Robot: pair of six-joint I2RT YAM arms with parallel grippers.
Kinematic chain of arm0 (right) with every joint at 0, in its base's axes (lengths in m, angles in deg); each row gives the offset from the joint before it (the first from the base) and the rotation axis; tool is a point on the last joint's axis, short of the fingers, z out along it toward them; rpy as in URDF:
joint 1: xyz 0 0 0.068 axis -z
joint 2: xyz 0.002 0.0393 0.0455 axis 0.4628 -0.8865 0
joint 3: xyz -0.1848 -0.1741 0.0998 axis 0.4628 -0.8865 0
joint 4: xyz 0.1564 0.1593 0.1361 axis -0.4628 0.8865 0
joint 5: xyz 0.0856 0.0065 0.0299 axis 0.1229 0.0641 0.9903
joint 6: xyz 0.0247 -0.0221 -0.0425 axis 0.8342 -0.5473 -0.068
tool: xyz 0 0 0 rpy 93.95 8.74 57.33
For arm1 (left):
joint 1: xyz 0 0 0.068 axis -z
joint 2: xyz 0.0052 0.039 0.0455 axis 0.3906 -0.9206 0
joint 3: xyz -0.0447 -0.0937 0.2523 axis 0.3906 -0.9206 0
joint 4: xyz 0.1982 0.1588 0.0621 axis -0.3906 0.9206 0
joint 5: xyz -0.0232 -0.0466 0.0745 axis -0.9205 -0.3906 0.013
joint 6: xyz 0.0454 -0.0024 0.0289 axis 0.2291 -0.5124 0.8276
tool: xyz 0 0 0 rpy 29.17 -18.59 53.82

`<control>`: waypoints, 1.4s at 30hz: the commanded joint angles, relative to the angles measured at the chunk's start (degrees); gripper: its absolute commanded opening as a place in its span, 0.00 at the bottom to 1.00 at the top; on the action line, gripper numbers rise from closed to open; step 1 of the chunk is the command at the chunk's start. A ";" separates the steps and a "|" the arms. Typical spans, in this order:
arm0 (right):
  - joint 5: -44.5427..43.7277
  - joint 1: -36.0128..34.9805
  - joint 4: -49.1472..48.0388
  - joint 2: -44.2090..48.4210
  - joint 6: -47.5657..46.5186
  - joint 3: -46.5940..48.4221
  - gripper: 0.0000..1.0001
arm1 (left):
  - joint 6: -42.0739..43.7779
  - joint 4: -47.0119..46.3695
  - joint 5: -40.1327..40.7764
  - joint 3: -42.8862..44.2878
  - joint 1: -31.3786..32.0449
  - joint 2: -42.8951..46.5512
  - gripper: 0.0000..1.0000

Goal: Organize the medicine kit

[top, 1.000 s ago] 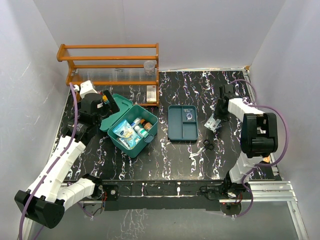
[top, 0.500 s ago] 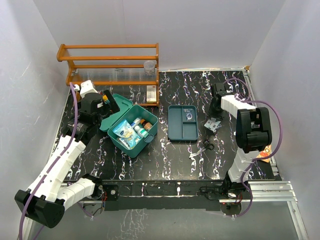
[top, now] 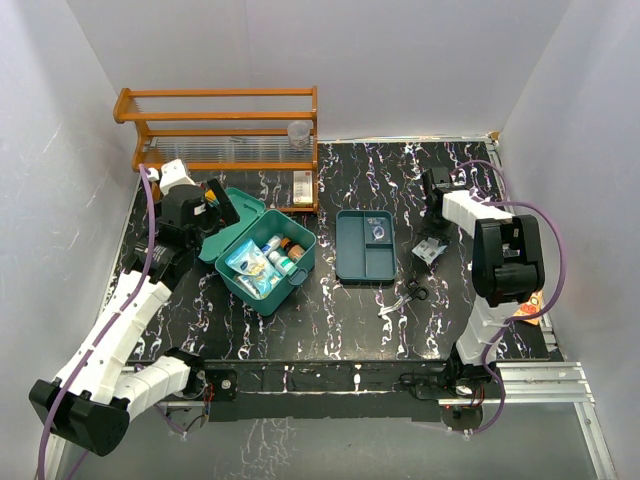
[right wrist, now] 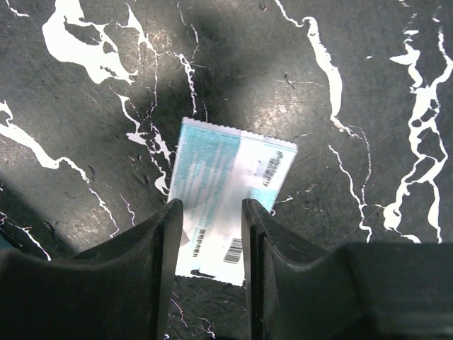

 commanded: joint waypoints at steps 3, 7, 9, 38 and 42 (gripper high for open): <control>-3.90 0.04 -2.00 6.25 3.25 -2.37 0.38 | 0.73 -1.06 0.03 2.57 0.14 0.18 0.99; -3.11 0.08 -4.49 8.34 4.74 -4.78 0.34 | 0.75 -0.98 0.12 2.68 0.14 0.16 0.99; -2.12 0.10 -5.03 7.61 5.11 -5.20 0.31 | 0.71 -1.06 0.05 2.76 0.16 0.12 0.99; -0.94 0.12 -5.06 4.84 2.75 -3.16 0.00 | 1.41 -1.98 -1.12 4.05 0.14 -0.84 0.99; 1.42 0.06 -6.60 6.20 2.04 -3.16 0.00 | 1.41 -2.03 -1.20 3.87 0.17 -0.76 0.99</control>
